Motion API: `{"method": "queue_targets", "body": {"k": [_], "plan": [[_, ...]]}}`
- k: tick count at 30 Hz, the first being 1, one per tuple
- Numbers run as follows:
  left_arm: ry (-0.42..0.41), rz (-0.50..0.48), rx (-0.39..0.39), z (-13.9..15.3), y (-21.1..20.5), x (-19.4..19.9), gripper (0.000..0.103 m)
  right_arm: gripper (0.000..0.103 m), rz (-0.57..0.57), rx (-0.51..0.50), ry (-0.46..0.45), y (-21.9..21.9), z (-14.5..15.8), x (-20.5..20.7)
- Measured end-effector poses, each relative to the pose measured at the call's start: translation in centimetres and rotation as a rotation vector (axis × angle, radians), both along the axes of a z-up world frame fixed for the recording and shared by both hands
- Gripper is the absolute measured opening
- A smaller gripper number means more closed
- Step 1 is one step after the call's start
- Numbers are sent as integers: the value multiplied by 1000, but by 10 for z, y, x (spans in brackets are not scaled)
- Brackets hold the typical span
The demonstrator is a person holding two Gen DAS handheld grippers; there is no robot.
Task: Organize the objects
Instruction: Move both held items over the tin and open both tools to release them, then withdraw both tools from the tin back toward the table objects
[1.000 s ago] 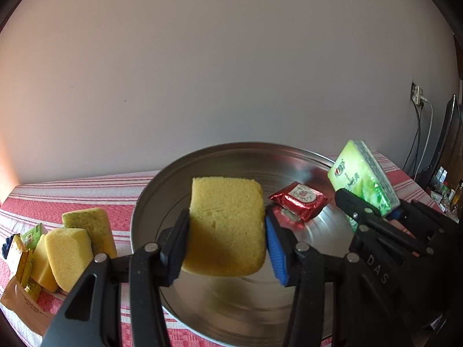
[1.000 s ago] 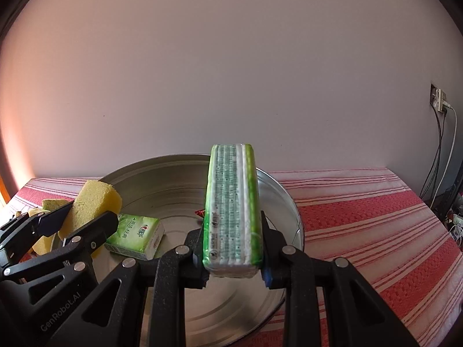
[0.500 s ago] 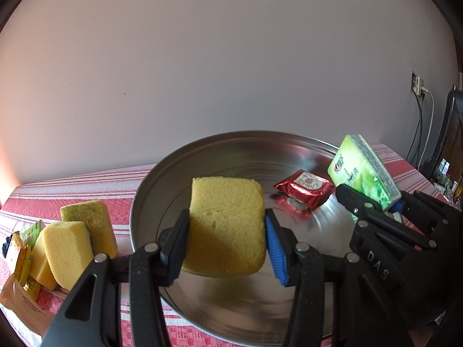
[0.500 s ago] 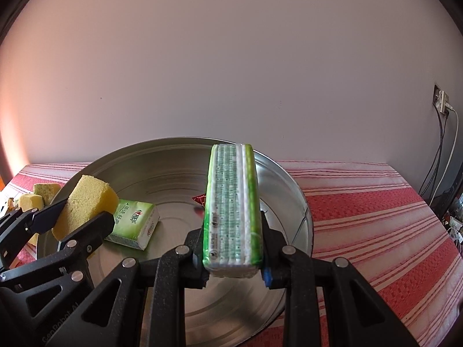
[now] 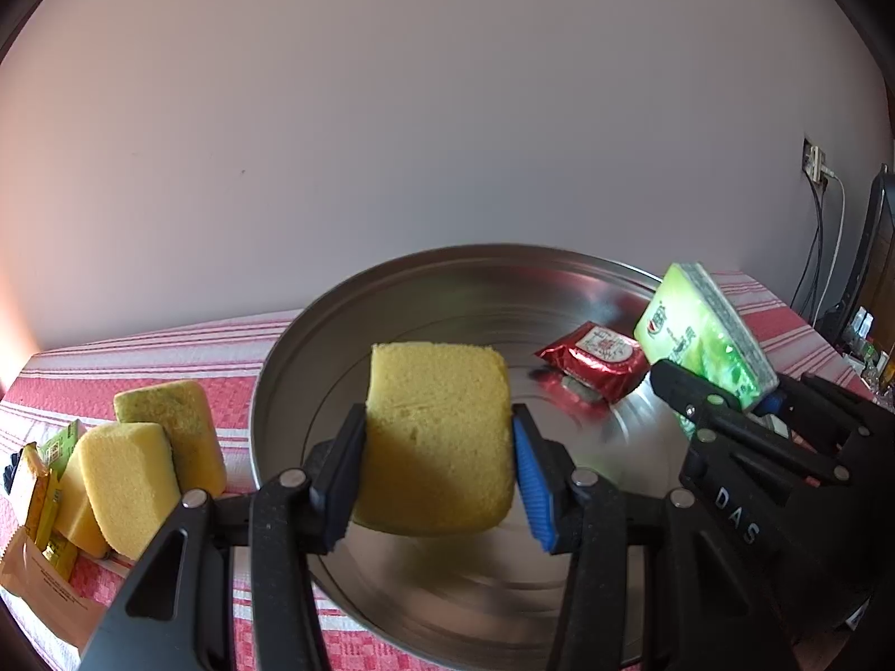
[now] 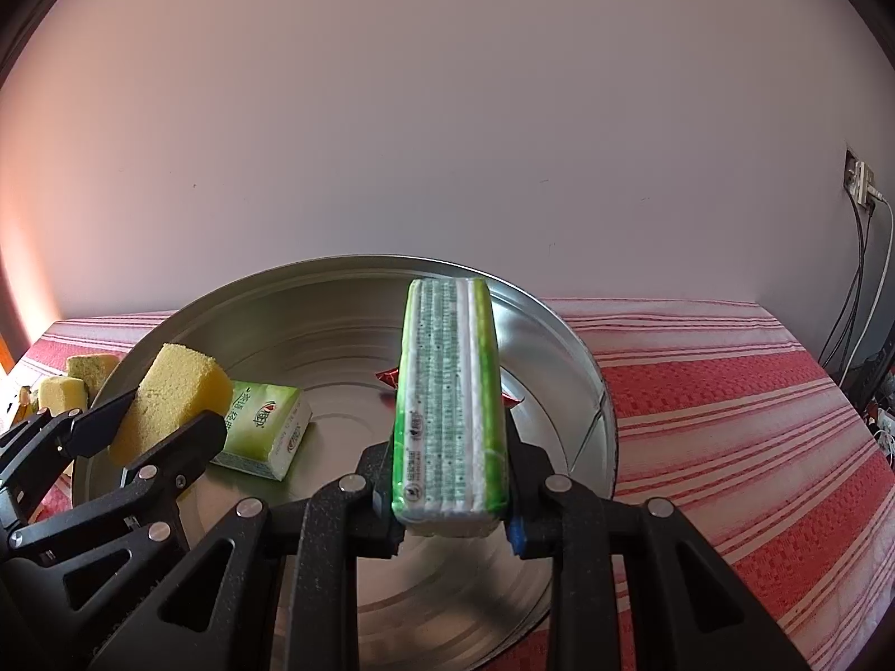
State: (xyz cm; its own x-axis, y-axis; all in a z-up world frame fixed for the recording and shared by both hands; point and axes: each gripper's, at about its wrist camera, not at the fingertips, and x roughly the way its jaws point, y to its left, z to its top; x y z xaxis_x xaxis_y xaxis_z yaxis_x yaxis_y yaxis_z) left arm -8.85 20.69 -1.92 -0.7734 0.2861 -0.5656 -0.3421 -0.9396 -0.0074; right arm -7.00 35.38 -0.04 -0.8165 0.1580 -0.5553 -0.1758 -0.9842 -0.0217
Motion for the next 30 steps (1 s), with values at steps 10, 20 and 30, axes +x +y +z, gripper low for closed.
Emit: {"method": "queue_targets", "body": {"k": [10,20,30], "plan": [[16,88,76,4,-14,-6,103,67,-73,-91,115,19,7,15],[62,127,54,7,-18,-1,103,77,-73,-105,281,15,20,35],[147,181,-5,7,-26,12,103,77,-94,-59,366,6,21,43]]}}
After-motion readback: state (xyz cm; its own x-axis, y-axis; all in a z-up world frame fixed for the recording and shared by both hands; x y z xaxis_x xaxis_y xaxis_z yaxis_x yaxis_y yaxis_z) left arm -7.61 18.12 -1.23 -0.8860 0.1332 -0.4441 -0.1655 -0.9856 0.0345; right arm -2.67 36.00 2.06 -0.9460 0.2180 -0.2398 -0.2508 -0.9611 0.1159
